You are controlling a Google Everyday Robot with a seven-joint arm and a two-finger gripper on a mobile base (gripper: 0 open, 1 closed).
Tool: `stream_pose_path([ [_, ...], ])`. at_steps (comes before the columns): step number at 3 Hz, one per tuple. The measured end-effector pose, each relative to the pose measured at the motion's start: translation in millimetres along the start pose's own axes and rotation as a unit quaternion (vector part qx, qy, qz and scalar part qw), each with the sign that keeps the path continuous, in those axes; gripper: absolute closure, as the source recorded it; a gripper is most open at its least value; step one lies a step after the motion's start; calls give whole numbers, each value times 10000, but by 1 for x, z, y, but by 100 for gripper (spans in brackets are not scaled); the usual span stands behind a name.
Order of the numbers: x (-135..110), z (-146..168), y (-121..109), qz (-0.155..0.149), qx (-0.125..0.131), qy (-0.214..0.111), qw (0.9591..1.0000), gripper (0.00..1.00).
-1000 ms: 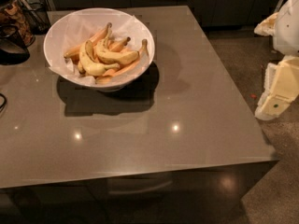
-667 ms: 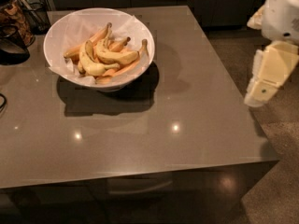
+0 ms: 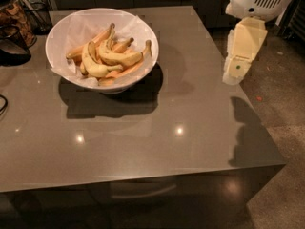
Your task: Pick banana from white bowl
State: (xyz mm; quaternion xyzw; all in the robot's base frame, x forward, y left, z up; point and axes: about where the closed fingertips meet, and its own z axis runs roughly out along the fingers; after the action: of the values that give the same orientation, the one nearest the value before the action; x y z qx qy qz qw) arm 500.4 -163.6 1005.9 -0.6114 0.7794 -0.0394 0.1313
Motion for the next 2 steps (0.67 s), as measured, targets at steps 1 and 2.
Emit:
stream_pose_path([
  [1, -7, 0, -6, -21, 139, -110, 9998, 0],
  [2, -33, 1, -13, -148, 269, -71, 9995, 0],
])
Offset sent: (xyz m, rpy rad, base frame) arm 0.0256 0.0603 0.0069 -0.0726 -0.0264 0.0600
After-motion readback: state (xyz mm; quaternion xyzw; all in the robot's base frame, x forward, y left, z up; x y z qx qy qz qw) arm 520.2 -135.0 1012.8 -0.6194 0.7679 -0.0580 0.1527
